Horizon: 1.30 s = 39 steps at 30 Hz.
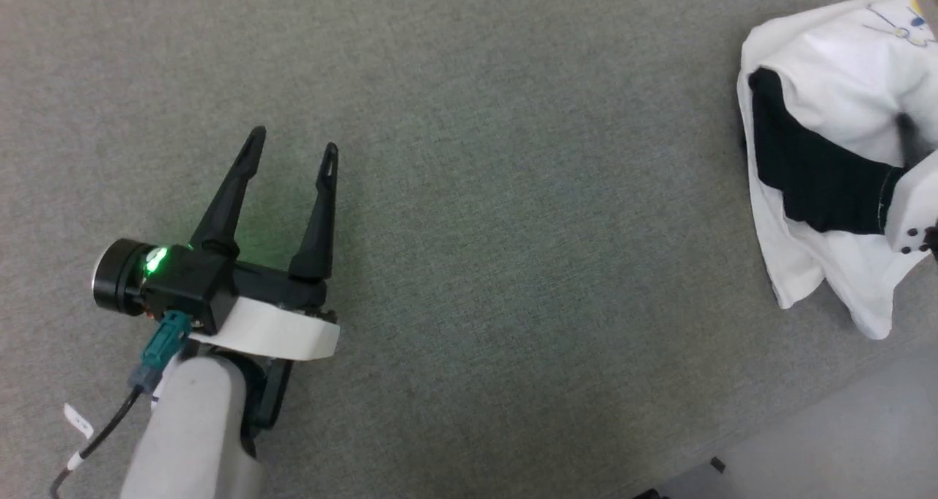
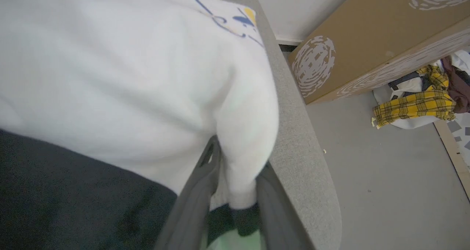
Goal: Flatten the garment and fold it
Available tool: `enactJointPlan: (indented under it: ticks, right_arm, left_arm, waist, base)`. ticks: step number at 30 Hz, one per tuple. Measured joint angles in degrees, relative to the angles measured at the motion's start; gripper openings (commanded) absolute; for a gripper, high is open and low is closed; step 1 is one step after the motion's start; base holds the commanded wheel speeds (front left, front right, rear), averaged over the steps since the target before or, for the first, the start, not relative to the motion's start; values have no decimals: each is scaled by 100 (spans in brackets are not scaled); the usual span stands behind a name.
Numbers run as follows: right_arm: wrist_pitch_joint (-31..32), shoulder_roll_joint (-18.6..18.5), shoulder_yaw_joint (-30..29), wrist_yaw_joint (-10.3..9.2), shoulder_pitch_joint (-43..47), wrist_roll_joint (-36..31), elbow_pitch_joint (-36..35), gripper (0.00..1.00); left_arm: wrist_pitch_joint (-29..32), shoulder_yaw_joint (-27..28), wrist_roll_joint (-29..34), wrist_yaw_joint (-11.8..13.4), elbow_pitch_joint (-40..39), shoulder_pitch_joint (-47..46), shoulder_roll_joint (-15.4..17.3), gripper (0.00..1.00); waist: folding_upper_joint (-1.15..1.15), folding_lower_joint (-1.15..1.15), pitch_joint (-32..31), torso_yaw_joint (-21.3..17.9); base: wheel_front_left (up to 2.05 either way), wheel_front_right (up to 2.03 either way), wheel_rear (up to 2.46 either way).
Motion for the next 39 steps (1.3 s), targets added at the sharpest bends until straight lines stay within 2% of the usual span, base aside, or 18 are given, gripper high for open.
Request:
enactJointPlan:
  ticks: [5, 8, 16, 21, 29, 39]
  right_arm:
    - [-646, 192, -321, 1, -32, -423, 415, 100]
    - [-950, 170, -642, 1, 36, -775, 576, 100]
    - [-1372, 200, -1408, 0, 1002, -1348, 386, 100]
    - [-1402, 694, -1312, 0, 1795, -1303, -311, 100]
    - [-1099, 1510, -522, 0, 2587, -816, -2011, 100]
    - [-994, 1948, -69, 0, 3121, -353, -3674, 100]
  left_arm:
    - [-10, 36, -25, 40, 42, 1, -4, 100]
    - [-60, 45, -73, 56, 99, 24, -26, 100]
    - [-152, 82, -205, 160, 345, 332, -244, 100]
    - [-158, 190, -287, 258, 400, 615, -385, 100]
    - [-159, 404, -327, 349, 407, 965, -523, 100]
    - [-159, 837, -311, 450, 437, 1289, -525, 100]
  waist:
    - [0, -1, 50, 29]
    - [0, -1, -63, 54]
    - [0, -2, -635, 174]
    - [0, -3, -1076, 322]
    - [0, -3, -1579, 840]
    - [0, -2, -1973, 1676]
  base:
    - [0, 0, 0]
    - [0, 0, 0]
    - [0, 0, 0]
    - [0, 0, 0]
    - [0, 0, 0]
    - [0, 0, 0]
